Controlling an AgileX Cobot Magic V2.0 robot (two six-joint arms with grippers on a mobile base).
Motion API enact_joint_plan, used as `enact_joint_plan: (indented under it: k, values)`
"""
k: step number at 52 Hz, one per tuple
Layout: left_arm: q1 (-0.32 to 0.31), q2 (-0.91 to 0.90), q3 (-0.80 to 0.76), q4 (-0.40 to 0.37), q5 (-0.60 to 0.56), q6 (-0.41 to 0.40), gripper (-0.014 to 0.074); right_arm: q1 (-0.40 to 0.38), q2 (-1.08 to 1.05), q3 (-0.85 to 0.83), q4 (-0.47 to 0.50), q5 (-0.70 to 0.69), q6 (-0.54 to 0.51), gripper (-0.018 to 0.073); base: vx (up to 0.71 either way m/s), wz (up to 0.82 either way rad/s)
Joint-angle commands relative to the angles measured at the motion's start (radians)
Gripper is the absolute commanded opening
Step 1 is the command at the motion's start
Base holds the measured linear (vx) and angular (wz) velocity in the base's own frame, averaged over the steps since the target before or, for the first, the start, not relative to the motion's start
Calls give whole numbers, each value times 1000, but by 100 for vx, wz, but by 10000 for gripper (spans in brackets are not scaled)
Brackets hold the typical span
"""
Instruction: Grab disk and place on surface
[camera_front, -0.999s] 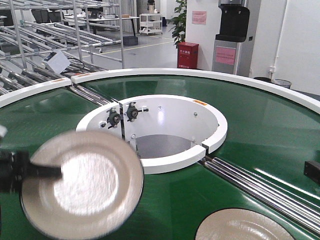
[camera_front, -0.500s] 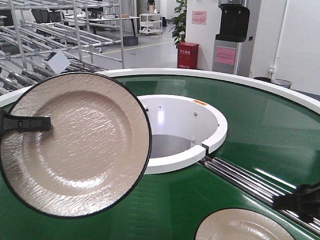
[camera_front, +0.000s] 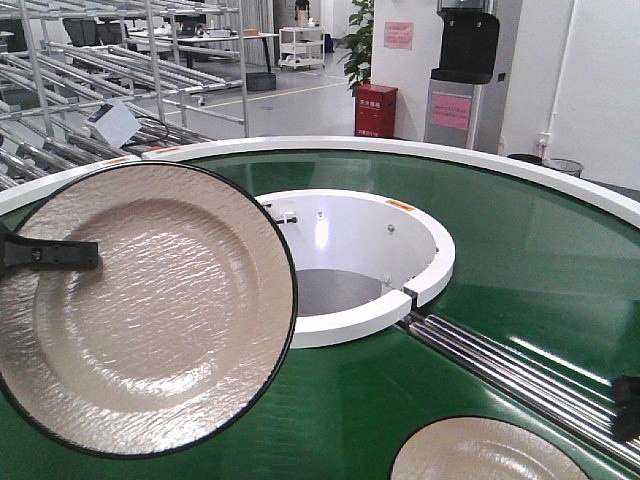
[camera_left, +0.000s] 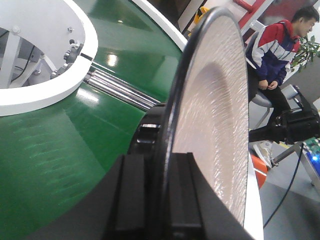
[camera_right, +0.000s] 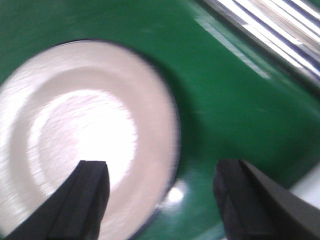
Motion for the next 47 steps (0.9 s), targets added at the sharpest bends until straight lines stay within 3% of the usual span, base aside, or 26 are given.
enact_joint_plan:
  k: [1, 5, 13, 19, 26, 38, 47]
  values:
    - [-8, -40, -35, -146, 8, -18, -2, -102, 19, -34, 66, -31, -45, 493, 0, 0]
    - [-8, -40, -35, -146, 8, -18, -2, -139, 66, -34, 138, -33, -123, 493, 0, 0]
    - [-8, -40, -35, -144, -8, -18, -2, -137, 169, -34, 280, -41, -318, 493, 0, 0]
    - [-8, -39, -35, -142, -12, -18, -2, -137, 231, -34, 344, -43, -401, 493, 0, 0]
    - [-8, -39, -35, -141, -24, -29, -2, -137, 288, -38, 381, -43, -449, 493, 0, 0]
    - [-8, -39, -35, -141, -39, -49, -2, -137, 379, -40, 534, 22, -601, 493, 0, 0]
    - [-8, -39, -35, -109, -64, -73, -2, -136, 447, -40, 599, 57, -648, 493, 0, 0]
